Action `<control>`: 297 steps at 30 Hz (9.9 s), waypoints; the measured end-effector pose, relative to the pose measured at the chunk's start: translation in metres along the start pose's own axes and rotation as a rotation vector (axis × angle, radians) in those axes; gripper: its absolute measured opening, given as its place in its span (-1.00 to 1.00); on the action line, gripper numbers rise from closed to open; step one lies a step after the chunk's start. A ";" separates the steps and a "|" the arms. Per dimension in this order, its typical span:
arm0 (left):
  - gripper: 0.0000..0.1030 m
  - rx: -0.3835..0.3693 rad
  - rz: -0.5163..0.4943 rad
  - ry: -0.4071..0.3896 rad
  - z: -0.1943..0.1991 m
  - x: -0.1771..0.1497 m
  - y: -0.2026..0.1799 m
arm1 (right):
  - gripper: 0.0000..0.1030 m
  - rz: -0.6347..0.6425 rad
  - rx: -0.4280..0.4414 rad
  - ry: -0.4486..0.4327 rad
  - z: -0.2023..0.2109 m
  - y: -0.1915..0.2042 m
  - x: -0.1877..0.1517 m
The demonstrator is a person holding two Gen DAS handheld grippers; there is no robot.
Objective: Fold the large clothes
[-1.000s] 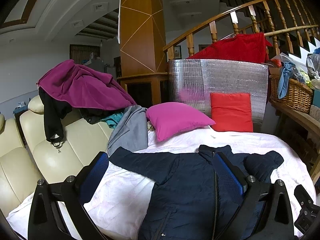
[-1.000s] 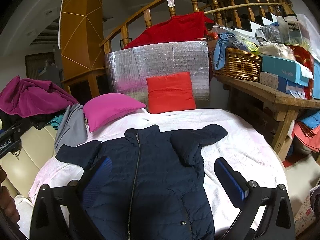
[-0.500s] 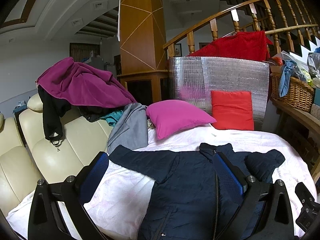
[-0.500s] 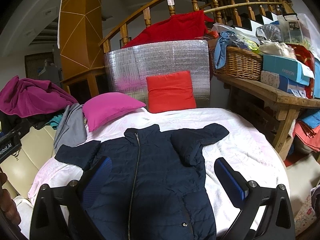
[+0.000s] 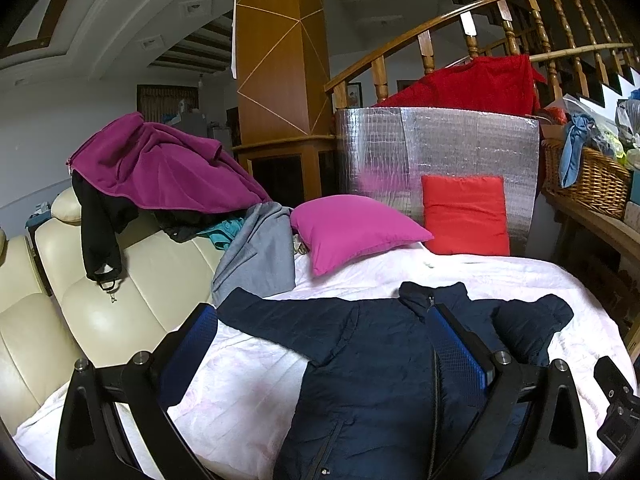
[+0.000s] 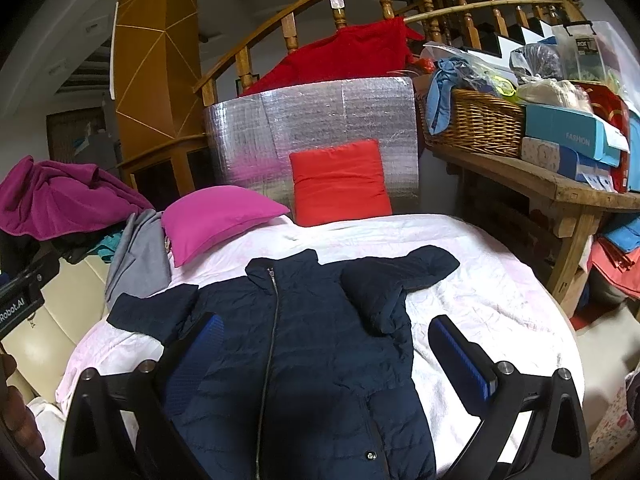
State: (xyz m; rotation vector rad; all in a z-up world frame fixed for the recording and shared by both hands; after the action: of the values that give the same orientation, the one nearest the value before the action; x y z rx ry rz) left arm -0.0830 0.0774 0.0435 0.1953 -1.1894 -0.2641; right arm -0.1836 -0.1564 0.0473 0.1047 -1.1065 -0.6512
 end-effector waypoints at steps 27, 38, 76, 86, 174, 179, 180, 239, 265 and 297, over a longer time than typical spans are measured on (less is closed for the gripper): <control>1.00 -0.010 -0.025 0.084 -0.066 -0.003 -0.018 | 1.00 -0.090 -0.059 0.017 -0.093 -0.032 0.026; 1.00 -0.077 -0.057 0.167 -0.130 -0.010 -0.049 | 1.00 -0.260 -0.061 0.073 -0.180 -0.109 0.053; 1.00 -0.111 -0.190 0.460 -0.305 -0.052 -0.107 | -0.19 -0.515 0.456 0.381 -0.362 -0.120 0.064; 1.00 0.058 -0.037 0.497 -0.302 -0.059 -0.020 | 0.79 -0.548 0.631 0.843 -0.387 -0.019 -0.059; -0.59 -0.224 0.855 0.478 -0.464 -0.150 0.167 | 0.59 -0.576 0.583 0.594 -0.356 -0.064 -0.022; -0.74 -0.240 0.724 0.414 -0.447 -0.110 0.147 | 0.59 -0.618 0.560 0.561 -0.350 -0.078 -0.016; -0.74 -0.248 0.695 0.396 -0.442 -0.099 0.140 | 0.59 -0.623 0.560 0.556 -0.349 -0.080 -0.015; 0.59 -1.057 0.096 0.258 -0.266 0.034 -0.153 | 0.66 -0.825 0.453 0.493 -0.340 -0.187 0.011; 0.60 -0.282 0.128 0.620 -0.348 -0.053 0.023 | -0.07 -0.327 0.073 0.414 -0.337 -0.121 0.004; 0.62 -0.456 -0.107 0.606 -0.329 -0.030 -0.060 | 0.31 -0.219 0.366 0.687 -0.364 -0.062 -0.032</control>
State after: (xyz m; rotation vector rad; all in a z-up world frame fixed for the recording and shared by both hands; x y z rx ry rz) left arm 0.2069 0.0332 -0.1191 -0.0626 -0.4986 -0.5203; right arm 0.0910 -0.2744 -0.1709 0.7194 -0.5352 -0.5361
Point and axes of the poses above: each gripper's, at about its wrist camera, not at the fingertips, and z roughly against the way its jaws point, y to its left, x to its top, the point moved 1 cm from there along -z, roughly the way its jaws point, and after that the axes turned 14 degrees about -z, right-handed, at the moved point
